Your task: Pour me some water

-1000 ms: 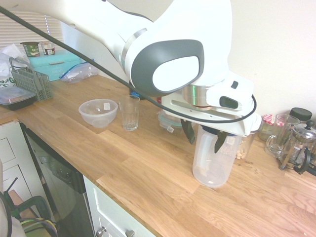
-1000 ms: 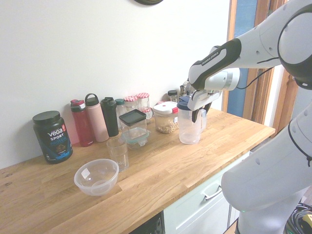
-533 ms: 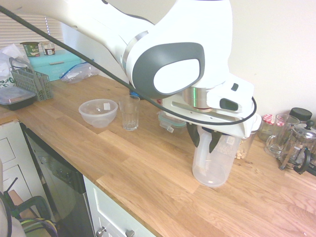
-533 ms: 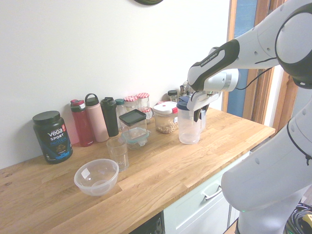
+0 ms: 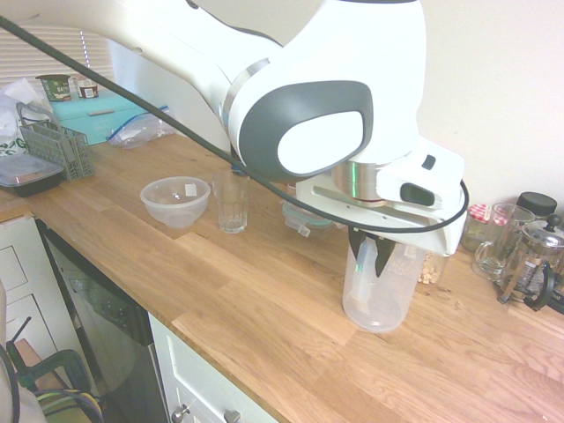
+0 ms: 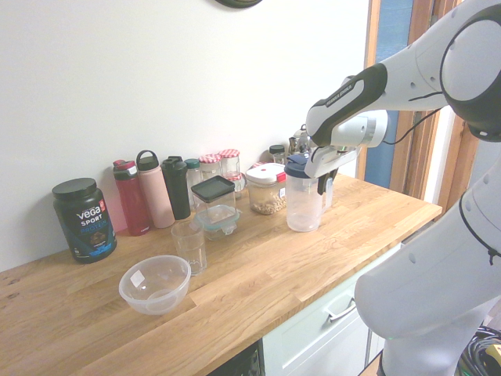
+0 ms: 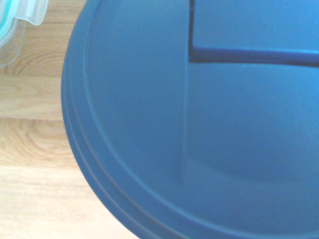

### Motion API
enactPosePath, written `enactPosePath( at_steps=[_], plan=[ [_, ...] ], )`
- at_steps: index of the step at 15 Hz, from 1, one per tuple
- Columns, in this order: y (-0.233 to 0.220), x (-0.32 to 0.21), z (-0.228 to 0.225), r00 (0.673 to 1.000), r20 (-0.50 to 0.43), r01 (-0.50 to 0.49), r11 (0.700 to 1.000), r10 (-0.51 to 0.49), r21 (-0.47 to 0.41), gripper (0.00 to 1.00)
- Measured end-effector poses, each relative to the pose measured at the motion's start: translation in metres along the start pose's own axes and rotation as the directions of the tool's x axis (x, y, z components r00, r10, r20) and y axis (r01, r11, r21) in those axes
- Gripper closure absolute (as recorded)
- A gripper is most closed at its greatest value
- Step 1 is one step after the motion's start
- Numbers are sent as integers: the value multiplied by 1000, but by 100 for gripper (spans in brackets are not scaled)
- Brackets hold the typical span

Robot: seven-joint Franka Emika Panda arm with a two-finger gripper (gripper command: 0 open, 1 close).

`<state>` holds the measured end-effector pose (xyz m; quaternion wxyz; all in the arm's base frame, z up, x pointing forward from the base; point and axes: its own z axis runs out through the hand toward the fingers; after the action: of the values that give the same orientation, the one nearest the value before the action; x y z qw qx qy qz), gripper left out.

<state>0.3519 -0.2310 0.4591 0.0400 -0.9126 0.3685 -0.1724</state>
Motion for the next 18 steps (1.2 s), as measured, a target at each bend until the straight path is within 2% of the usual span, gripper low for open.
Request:
enactPosePath(
  at_steps=[2,4,6,9,13,16,18],
  plan=[
    [4,4,-18,997,38,68,998,-68,2,100],
    [1,8,-60,980,84,180,984,-179,1,100],
    [-6,3,-101,948,129,291,957,-290,8,100],
    [-34,-7,-131,876,182,448,893,-446,32,100],
    [-105,-19,-147,738,222,643,764,-638,54,100],
    [-176,-32,-150,609,265,767,640,-748,45,100],
    [-221,-40,-136,522,315,835,550,-793,1,100]
  ],
)
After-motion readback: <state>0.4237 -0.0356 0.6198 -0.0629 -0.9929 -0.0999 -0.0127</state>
